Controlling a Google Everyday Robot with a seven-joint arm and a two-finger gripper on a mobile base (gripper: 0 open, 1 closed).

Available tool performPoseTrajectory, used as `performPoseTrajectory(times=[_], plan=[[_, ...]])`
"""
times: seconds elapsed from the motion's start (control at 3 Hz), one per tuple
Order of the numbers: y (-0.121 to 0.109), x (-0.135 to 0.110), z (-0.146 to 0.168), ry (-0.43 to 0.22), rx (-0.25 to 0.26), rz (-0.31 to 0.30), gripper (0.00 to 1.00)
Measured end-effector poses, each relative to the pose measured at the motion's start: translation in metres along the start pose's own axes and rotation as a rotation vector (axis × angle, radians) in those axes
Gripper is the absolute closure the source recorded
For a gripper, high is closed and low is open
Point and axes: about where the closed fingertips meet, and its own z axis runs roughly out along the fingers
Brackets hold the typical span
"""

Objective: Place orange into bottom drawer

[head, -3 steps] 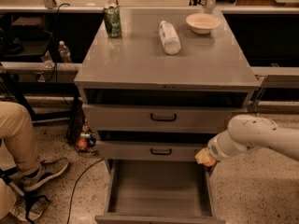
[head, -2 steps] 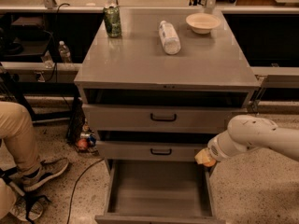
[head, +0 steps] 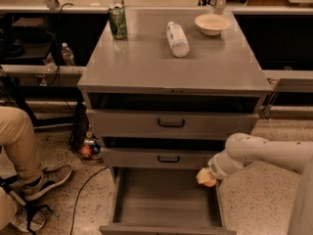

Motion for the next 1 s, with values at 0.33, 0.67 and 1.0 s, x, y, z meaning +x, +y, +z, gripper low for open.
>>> performPoseTrajectory(times=[0.33,0.67,1.0], plan=[[0.000,0.015,0.063,0.040,-0.052,0.061,1.00],[0.002,0.029,0.103,0.037,-0.099,0.115,1.00],[0.002,0.029,0.103,0.037,-0.099,0.115,1.00]])
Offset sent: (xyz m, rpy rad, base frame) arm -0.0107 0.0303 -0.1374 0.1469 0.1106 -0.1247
